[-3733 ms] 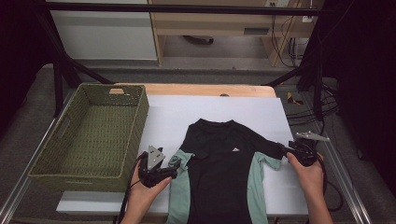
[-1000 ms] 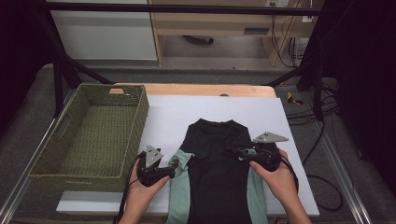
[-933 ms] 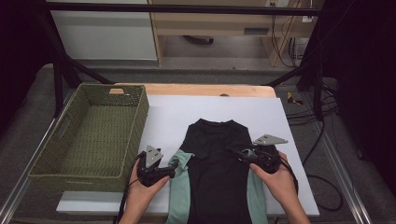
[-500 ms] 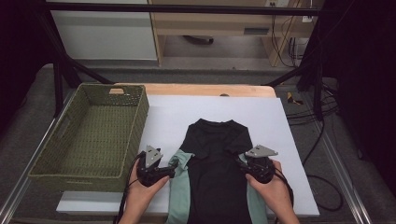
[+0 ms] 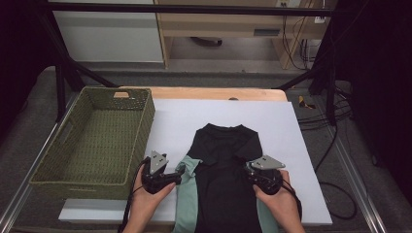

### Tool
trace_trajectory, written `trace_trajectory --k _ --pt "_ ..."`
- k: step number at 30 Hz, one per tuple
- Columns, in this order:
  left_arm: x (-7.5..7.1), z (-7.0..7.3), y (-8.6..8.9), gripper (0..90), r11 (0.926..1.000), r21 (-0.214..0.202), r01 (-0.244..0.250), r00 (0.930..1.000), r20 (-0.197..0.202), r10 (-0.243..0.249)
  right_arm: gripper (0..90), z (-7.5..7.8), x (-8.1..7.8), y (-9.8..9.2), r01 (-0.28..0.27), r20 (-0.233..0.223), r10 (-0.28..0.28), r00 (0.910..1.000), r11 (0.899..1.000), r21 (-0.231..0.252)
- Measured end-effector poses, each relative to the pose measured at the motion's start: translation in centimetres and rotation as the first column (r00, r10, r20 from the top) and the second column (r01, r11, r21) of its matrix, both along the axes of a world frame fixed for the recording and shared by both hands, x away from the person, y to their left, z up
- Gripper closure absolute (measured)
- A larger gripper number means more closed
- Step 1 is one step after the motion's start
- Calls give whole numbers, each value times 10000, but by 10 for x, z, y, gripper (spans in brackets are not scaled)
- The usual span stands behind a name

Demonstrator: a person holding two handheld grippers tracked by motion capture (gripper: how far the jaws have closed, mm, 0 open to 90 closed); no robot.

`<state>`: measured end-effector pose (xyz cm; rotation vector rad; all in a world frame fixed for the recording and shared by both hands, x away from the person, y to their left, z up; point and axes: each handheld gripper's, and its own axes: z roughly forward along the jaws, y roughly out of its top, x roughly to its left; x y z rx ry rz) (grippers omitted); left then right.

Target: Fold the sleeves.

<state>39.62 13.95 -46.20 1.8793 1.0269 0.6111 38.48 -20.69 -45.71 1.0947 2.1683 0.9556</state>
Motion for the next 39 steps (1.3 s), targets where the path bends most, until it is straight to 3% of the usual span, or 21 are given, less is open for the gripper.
trace_trajectory --k 4,7,12,16,22,25,32,39 --pt "0 2 1 192 9999 -119 11 10000 34 -11 582 -11 -7 0 -140 645 117 9978 9992 367" --pt "0 3 0 191 9998 -199 75 10000 25 -75 489 -11 -8 1 -235 829 196 9964 9987 458" --pt "-1 12 -5 184 9988 -407 271 9996 105 -267 285 -1 -11 -1 -200 776 119 9969 9943 1046" --pt "5 22 -12 172 9973 -493 538 9985 73 -535 182 12 -6 -5 -92 519 8 9986 9870 1603" --pt "21 39 -25 154 9947 -444 930 9957 89 -927 139 39 15 -18 18 763 -148 9970 9859 1670" --pt "31 45 -30 137 9945 -372 975 9952 70 -974 134 46 32 -26 191 634 -313 9975 9826 1845" --pt "57 50 -37 132 9941 -623 891 9950 -396 -917 125 51 64 -36 685 370 -802 9961 9663 2483" --pt "85 48 -40 117 9974 -392 600 9952 -749 -628 128 53 90 -44 1092 87 -1141 9934 9683 2246"
